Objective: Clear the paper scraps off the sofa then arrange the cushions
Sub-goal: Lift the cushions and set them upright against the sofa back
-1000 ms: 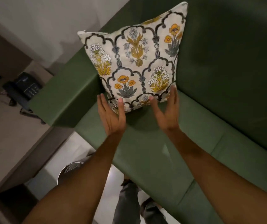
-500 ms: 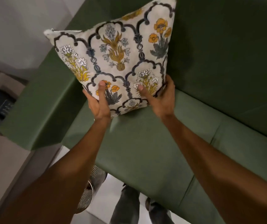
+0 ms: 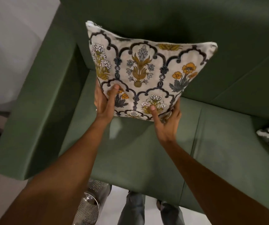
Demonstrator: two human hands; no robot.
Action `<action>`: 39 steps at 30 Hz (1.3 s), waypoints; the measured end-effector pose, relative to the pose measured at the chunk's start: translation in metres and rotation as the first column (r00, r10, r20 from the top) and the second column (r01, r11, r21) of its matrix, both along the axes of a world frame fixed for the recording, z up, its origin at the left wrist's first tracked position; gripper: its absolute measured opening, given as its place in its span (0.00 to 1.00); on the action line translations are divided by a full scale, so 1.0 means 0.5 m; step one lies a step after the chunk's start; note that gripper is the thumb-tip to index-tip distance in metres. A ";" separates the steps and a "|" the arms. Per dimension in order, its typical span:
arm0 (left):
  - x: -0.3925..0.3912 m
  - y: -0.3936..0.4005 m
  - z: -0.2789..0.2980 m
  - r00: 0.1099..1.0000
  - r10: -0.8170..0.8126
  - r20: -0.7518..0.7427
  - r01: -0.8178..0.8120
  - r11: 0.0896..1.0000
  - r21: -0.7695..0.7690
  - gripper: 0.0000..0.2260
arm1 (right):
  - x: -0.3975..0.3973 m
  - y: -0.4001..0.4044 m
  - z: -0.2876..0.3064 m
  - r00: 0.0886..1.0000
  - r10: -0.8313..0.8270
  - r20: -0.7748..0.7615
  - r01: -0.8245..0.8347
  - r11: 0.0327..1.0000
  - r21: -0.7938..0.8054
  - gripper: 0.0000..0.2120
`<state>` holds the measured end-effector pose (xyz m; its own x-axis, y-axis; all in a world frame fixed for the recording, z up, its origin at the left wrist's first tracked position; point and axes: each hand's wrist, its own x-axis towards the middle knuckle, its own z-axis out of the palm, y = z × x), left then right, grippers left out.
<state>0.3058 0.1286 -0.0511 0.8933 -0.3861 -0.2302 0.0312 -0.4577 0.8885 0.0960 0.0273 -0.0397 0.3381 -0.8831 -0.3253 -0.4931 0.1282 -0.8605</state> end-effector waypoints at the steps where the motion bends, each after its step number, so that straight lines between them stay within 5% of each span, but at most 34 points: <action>1: -0.010 0.004 -0.001 1.000 0.015 0.013 -0.015 1.000 0.021 0.39 | -0.007 0.000 -0.001 1.000 0.012 0.005 -0.012 1.000 0.001 0.52; 4: -0.059 0.028 -0.014 0.998 0.041 0.040 -0.042 0.999 0.020 0.39 | -0.027 0.003 -0.001 0.999 0.037 -0.004 -0.037 0.999 0.012 0.51; 9: -0.200 0.075 -0.028 0.993 0.085 -0.086 -0.058 0.959 0.276 0.51 | -0.098 -0.002 0.010 0.998 0.036 -0.050 -0.038 0.999 -0.035 0.51; 13: -0.317 0.042 -0.003 0.979 0.121 -0.162 -0.077 0.964 0.253 0.54 | -0.199 -0.032 0.016 0.993 -0.006 -0.114 -0.005 0.996 -0.094 0.49; 20: -0.528 -0.144 0.065 0.978 -0.204 -0.050 0.210 0.962 0.175 0.50 | -0.449 -0.105 0.016 0.974 -0.146 -0.173 0.138 0.989 -0.060 0.49; 24: -0.654 -0.263 0.088 0.873 -0.478 0.096 0.465 0.876 0.130 0.46 | -0.615 -0.157 0.017 0.944 -0.271 -0.190 0.263 0.963 -0.066 0.48; 33: -0.968 -0.522 0.102 0.682 -0.730 -0.033 0.731 0.680 0.056 0.46 | -0.968 -0.319 0.045 0.719 -0.686 -0.106 0.666 0.725 -0.177 0.53; 36: -1.054 -0.605 0.119 0.686 -0.713 -0.145 0.719 0.695 -0.014 0.47 | -1.050 -0.392 0.053 0.633 -0.773 -0.036 0.756 0.627 -0.188 0.54; 39: -1.121 -0.686 0.133 0.727 -0.630 -0.275 0.641 0.765 -0.059 0.51 | -1.099 -0.458 0.056 0.642 -0.766 0.047 0.761 0.628 -0.161 0.54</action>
<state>-0.2547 -0.2143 0.0154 0.3448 -0.8273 -0.4435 -0.0507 -0.4882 0.8713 -0.4537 -0.2018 -0.0118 -0.4859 -0.8588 -0.1627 -0.2998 0.3386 -0.8919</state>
